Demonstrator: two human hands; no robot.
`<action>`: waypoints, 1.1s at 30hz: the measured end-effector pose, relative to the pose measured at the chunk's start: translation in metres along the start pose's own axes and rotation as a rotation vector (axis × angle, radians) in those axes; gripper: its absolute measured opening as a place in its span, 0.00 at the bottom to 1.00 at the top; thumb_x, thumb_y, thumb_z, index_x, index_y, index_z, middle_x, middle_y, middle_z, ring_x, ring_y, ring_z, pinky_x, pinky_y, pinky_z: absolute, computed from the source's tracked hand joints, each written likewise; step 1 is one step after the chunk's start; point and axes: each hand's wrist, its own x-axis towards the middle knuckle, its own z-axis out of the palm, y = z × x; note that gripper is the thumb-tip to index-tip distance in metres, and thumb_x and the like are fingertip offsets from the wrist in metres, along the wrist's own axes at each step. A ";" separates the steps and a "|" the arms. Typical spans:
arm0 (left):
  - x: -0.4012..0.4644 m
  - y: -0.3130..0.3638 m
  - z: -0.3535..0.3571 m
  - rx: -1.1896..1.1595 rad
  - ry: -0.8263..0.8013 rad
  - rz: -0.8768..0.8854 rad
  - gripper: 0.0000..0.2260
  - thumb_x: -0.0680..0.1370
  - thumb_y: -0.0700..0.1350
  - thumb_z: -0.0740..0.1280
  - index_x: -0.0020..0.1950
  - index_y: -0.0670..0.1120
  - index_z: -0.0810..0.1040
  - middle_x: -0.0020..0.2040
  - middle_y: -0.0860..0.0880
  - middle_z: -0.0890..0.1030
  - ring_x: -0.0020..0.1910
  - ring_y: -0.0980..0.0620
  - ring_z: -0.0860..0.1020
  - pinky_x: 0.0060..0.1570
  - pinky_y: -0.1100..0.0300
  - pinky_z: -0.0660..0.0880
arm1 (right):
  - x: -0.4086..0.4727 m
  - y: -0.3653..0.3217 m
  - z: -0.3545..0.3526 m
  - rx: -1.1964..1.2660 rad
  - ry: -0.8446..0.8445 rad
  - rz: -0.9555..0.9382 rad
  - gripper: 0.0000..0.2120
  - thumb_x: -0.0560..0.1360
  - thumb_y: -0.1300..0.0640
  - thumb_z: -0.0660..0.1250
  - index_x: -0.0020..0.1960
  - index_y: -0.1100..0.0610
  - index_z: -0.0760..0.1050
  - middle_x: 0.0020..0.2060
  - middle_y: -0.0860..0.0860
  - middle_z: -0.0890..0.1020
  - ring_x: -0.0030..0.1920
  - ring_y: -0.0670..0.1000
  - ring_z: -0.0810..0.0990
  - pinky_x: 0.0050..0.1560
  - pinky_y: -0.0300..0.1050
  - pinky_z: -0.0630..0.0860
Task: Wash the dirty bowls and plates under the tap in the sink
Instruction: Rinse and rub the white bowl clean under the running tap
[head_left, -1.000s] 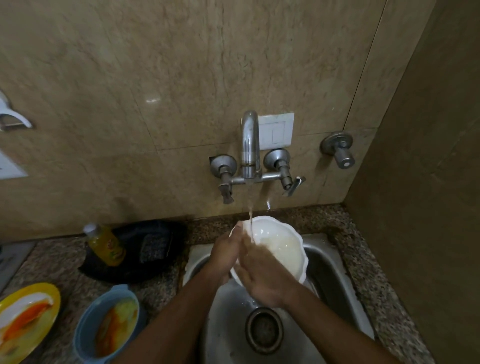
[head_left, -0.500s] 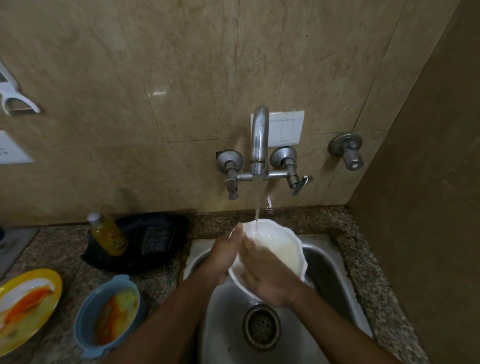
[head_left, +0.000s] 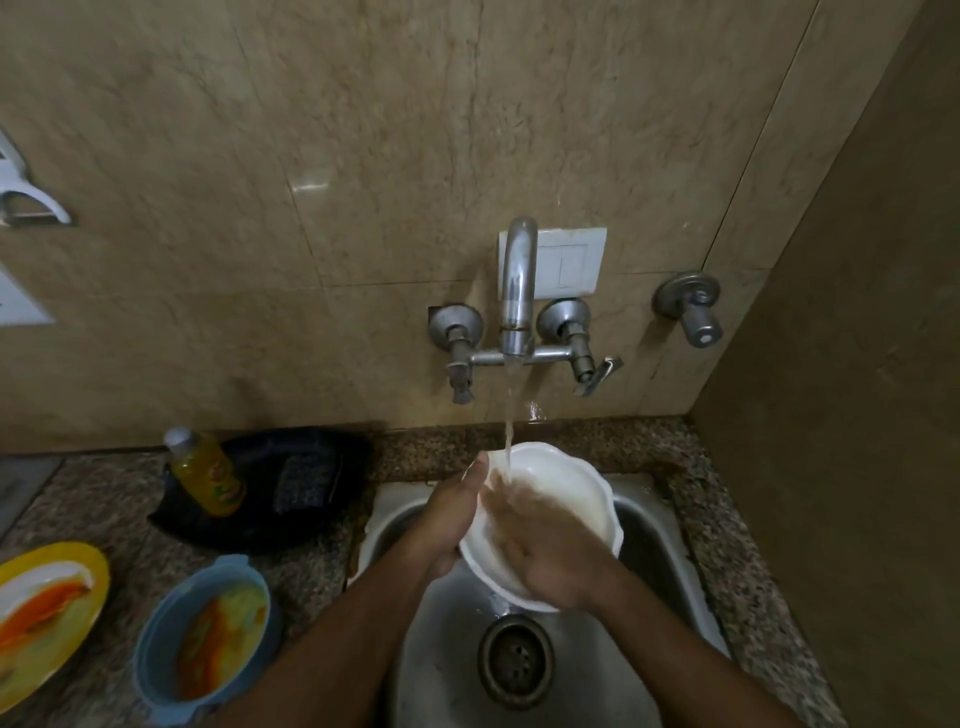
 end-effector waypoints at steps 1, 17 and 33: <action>0.002 -0.001 0.000 -0.010 -0.010 -0.004 0.22 0.80 0.62 0.60 0.60 0.47 0.82 0.52 0.44 0.86 0.52 0.44 0.84 0.60 0.45 0.78 | 0.002 0.004 -0.001 -0.037 0.028 0.054 0.44 0.68 0.29 0.24 0.78 0.50 0.34 0.79 0.47 0.41 0.80 0.52 0.44 0.78 0.49 0.43; 0.017 0.014 0.018 -0.099 -0.092 0.041 0.21 0.79 0.61 0.63 0.57 0.46 0.83 0.52 0.44 0.86 0.53 0.44 0.84 0.59 0.47 0.78 | 0.000 0.002 -0.009 -0.034 0.133 0.107 0.34 0.82 0.38 0.43 0.80 0.57 0.43 0.78 0.50 0.41 0.79 0.52 0.43 0.78 0.50 0.43; 0.024 0.023 0.033 -0.140 -0.125 0.052 0.29 0.72 0.70 0.66 0.61 0.49 0.81 0.56 0.42 0.84 0.57 0.43 0.82 0.63 0.43 0.75 | -0.002 -0.003 -0.006 0.016 0.164 0.067 0.37 0.80 0.37 0.47 0.80 0.54 0.37 0.79 0.49 0.37 0.79 0.48 0.37 0.79 0.50 0.44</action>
